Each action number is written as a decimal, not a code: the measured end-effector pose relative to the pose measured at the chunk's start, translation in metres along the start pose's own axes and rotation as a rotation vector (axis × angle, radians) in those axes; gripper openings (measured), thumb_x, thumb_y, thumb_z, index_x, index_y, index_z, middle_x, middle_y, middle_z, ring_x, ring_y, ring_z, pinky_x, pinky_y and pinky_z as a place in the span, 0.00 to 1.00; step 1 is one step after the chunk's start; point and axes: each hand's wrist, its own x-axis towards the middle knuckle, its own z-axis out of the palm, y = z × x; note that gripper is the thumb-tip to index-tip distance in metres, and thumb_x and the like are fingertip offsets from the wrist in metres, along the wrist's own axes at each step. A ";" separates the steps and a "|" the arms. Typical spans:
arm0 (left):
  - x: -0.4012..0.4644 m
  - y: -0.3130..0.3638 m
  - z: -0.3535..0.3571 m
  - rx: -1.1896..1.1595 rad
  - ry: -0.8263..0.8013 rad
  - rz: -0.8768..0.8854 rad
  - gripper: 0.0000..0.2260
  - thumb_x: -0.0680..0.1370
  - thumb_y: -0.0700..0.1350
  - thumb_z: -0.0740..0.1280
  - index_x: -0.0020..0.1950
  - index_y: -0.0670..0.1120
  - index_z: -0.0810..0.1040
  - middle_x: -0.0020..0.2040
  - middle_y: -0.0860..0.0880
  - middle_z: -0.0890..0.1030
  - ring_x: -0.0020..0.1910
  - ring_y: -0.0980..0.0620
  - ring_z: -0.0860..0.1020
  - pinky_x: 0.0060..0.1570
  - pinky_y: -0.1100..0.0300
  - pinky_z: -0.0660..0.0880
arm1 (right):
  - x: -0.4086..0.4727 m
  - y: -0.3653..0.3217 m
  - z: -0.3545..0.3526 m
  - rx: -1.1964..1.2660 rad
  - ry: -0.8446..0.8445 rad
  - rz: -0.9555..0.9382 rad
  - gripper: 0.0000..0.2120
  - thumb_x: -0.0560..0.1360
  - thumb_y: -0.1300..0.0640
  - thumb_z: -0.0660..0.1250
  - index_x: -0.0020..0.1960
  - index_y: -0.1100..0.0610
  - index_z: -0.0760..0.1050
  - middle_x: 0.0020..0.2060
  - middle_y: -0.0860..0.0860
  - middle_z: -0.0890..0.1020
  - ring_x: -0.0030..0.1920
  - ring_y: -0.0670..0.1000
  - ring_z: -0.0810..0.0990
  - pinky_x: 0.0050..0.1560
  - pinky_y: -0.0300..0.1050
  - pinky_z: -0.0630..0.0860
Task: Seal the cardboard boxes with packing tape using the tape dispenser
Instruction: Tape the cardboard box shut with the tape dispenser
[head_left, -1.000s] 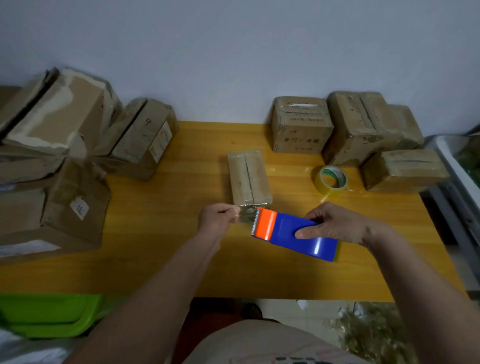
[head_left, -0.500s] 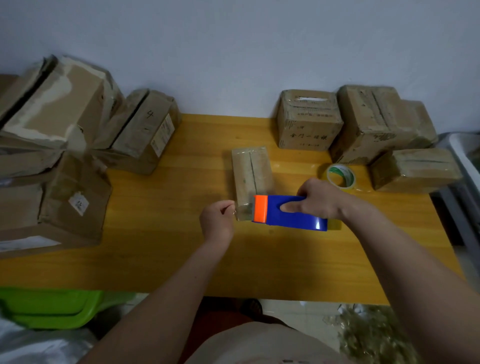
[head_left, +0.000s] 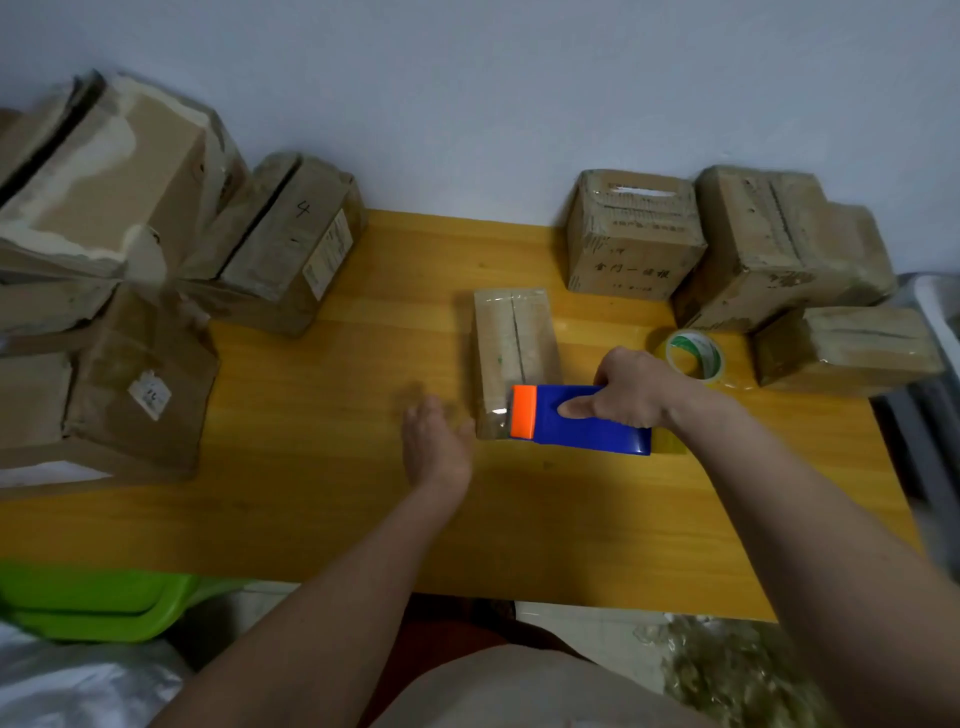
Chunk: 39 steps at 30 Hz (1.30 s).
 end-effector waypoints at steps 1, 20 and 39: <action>-0.006 -0.002 -0.002 0.041 0.041 0.104 0.22 0.80 0.40 0.64 0.74 0.44 0.66 0.72 0.45 0.69 0.71 0.47 0.65 0.67 0.57 0.63 | 0.001 0.001 0.000 0.011 -0.002 -0.005 0.21 0.72 0.42 0.70 0.54 0.59 0.74 0.48 0.56 0.80 0.49 0.55 0.78 0.52 0.49 0.77; -0.014 -0.011 -0.013 0.930 -0.254 0.702 0.36 0.80 0.41 0.53 0.70 0.48 0.24 0.71 0.51 0.24 0.74 0.44 0.30 0.71 0.33 0.38 | 0.002 0.072 -0.015 0.141 0.001 0.070 0.23 0.66 0.38 0.73 0.46 0.57 0.75 0.39 0.51 0.79 0.42 0.49 0.78 0.37 0.42 0.72; -0.022 0.025 0.016 0.874 -0.242 0.994 0.33 0.79 0.36 0.49 0.73 0.43 0.27 0.77 0.43 0.31 0.73 0.48 0.29 0.71 0.52 0.29 | 0.016 0.073 -0.005 0.095 0.095 0.031 0.24 0.68 0.36 0.70 0.48 0.57 0.76 0.42 0.52 0.78 0.47 0.53 0.77 0.43 0.44 0.73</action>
